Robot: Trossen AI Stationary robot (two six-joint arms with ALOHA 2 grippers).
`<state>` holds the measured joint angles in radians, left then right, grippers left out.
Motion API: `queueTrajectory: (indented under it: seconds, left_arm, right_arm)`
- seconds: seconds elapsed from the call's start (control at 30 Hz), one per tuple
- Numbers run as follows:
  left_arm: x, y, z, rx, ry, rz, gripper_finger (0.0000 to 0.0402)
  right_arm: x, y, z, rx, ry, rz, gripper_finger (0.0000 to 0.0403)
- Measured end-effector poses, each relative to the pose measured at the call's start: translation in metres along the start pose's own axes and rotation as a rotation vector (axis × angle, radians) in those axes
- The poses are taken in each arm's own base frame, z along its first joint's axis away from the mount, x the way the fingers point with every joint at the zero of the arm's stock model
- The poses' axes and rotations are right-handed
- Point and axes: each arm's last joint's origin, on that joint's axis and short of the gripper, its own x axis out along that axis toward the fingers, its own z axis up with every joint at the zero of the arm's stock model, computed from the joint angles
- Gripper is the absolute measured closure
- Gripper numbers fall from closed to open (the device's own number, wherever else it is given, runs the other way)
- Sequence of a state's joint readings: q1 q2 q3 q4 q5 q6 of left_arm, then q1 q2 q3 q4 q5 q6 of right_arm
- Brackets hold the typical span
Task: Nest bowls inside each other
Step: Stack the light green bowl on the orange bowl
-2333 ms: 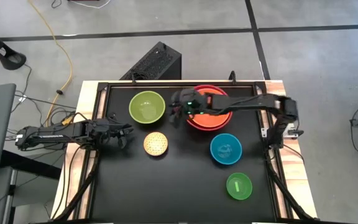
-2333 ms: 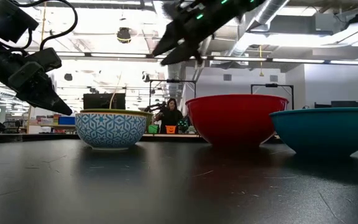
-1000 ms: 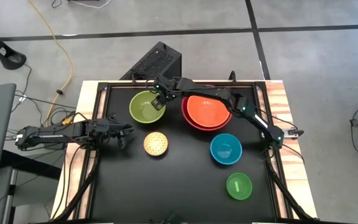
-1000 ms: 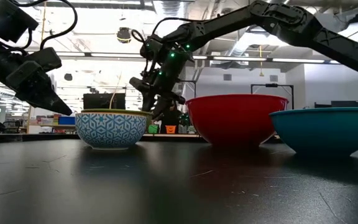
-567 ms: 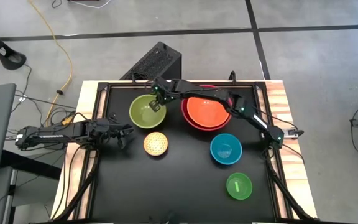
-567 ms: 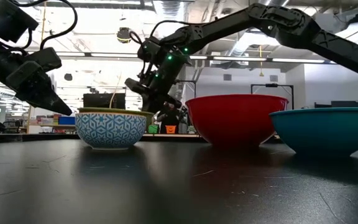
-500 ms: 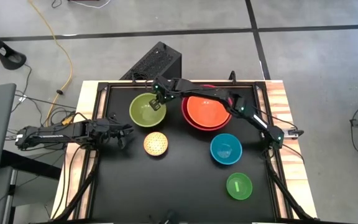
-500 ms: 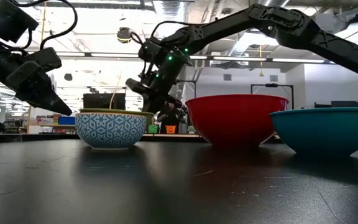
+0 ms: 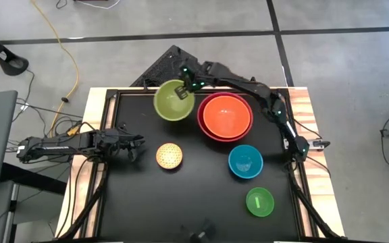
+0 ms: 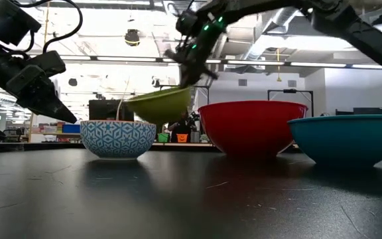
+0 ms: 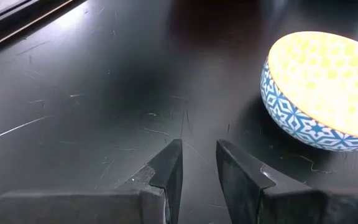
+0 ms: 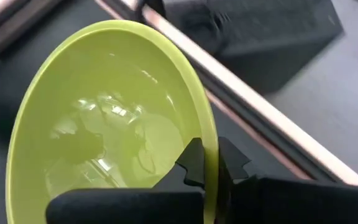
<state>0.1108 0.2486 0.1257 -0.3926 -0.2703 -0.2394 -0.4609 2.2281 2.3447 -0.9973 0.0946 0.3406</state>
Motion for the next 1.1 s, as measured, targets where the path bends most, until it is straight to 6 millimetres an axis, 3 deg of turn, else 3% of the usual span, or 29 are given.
queueTrajectory:
  seconds: [0.2,0.33,0.47,0.63,0.8,0.93,1.1]
  left_arm:
    - [0.000,0.000,0.000,0.000,0.000,0.000,0.0315]
    - [0.000,0.000,0.000,0.000,0.000,0.000,0.0315]
    - [0.000,0.000,0.000,0.000,0.000,0.000,0.0315]
    - [0.000,0.000,0.000,0.000,0.000,0.001,0.0315]
    - [0.000,0.000,0.000,0.000,0.000,0.001,0.0315]
    - [0.000,0.000,0.000,0.000,0.000,0.001,0.0315]
    - [0.000,0.000,0.000,0.000,0.000,0.002,0.0315]
  right_arm:
    - [-0.054,-0.010,-0.013,-0.019,0.083,-0.101,0.0392]
    - [-0.087,-0.015,-0.027,-0.014,0.032,-0.100,0.0392]
    - [-0.108,-0.030,-0.060,0.058,-0.020,-0.082,0.0391]
    - [-0.113,-0.067,-0.120,0.234,-0.082,-0.079,0.0391]
    - [-0.119,-0.090,-0.164,0.350,-0.156,-0.035,0.0391]
    - [-0.120,-0.103,-0.189,0.394,-0.149,-0.057,0.0391]
    - [-0.111,-0.105,-0.203,0.398,-0.171,-0.044,0.0391]
